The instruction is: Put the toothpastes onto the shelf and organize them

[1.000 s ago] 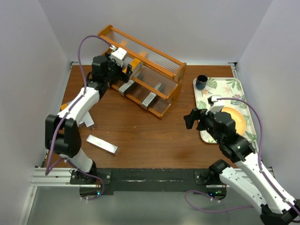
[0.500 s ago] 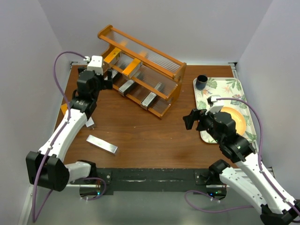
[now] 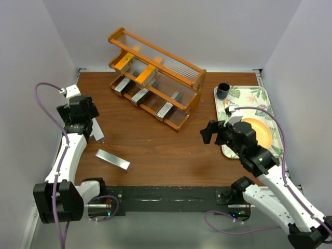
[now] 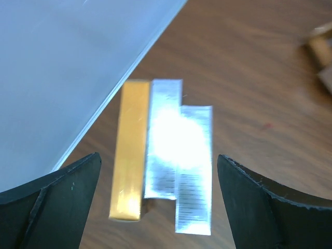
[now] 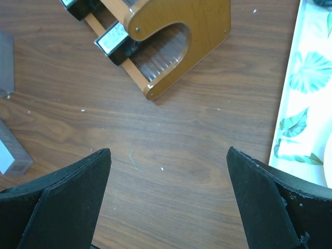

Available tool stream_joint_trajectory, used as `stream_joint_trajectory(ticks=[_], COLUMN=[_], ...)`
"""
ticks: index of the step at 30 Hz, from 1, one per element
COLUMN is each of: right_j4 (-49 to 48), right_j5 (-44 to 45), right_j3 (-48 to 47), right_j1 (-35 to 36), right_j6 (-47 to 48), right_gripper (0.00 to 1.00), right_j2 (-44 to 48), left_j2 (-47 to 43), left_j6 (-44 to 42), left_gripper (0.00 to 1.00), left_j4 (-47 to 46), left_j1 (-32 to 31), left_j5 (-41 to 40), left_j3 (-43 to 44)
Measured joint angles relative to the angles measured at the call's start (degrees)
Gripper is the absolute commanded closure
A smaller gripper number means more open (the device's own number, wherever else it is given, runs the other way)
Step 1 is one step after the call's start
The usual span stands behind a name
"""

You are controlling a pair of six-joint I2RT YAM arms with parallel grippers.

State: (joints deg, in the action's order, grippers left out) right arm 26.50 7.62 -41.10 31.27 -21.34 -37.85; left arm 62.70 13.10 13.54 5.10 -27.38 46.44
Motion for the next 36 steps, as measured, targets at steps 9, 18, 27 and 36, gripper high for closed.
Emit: stream_joint_trajectory(ticks=[9, 18, 27, 36], right_j4=[0.0, 0.0, -0.3, -0.5], right_j5=[-1.2, -1.4, -2.2, -2.7], right_j3=[0.5, 1.1, 1.2, 1.3], right_j1=[0.0, 0.0, 0.0, 0.0], right_j6=[0.0, 0.0, 0.0, 0.0], right_gripper=[0.02, 0.02, 0.02, 0.02], right_j2=[-1.1, -1.1, -1.7, -2.0], left_j2=[0.2, 8.1, 15.9, 18.8], left_j6=[8.4, 11.9, 12.9, 12.8], left_gripper=[0.01, 0.03, 0.11, 0.28], left_j4=[2.0, 0.7, -0.2, -1.8], left_j1=[8.6, 14.3, 17.7, 18.0], left_j5=[-0.9, 4.4, 8.0, 11.6], left_j3=[-5.6, -6.0, -5.9, -3.8])
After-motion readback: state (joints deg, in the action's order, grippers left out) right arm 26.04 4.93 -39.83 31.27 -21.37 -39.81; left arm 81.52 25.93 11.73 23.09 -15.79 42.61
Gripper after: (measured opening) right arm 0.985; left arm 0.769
